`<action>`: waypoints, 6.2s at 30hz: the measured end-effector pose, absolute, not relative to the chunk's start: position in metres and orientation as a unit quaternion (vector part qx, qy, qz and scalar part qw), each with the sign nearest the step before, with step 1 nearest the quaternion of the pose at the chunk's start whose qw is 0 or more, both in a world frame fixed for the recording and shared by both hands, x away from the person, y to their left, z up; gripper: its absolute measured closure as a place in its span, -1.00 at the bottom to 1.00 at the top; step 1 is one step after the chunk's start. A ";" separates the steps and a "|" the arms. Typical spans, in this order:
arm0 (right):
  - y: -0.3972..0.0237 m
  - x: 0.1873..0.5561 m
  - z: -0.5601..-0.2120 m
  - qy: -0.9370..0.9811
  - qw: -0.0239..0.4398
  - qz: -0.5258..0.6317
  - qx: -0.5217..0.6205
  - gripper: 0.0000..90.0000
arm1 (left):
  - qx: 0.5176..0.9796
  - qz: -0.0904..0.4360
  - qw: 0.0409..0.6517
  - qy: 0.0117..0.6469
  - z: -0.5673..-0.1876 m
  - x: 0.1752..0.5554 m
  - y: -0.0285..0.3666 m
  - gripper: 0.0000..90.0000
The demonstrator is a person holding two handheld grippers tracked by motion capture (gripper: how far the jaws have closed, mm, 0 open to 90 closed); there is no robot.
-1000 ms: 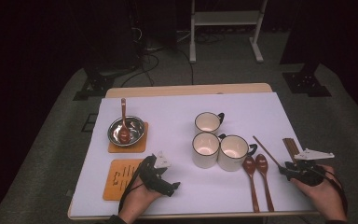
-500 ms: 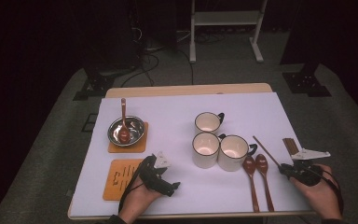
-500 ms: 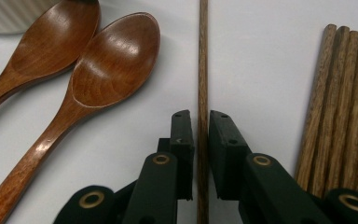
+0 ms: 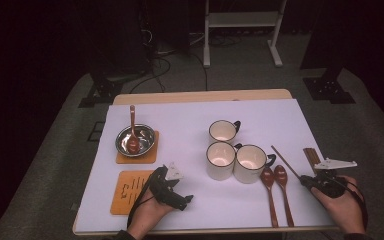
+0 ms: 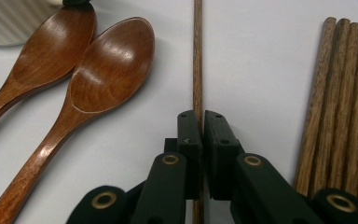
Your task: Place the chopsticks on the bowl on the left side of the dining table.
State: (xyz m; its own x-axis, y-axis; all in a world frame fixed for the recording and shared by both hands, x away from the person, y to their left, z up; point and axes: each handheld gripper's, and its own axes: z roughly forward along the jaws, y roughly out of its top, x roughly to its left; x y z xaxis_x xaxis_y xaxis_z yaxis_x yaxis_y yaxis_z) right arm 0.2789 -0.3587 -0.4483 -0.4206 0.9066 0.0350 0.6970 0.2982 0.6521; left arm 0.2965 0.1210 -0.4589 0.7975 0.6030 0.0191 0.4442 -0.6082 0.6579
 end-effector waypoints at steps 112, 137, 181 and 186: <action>-0.351 0.326 -0.377 0.781 0.160 0.400 0.452 0.90 | 0.883 0.110 0.339 0.305 -0.458 0.297 0.123 -0.99; -0.332 0.338 -0.367 0.795 0.152 0.407 0.423 0.90 | 0.881 0.099 0.353 0.300 -0.437 0.295 0.129 -0.91; -0.320 0.357 -0.356 0.804 0.128 0.427 0.393 0.90 | 0.899 0.074 0.369 0.224 -0.395 0.336 0.138 -0.89; -0.320 0.360 -0.354 0.805 0.127 0.428 0.391 0.90 | 0.902 0.070 0.369 0.212 -0.388 0.342 0.140 -0.89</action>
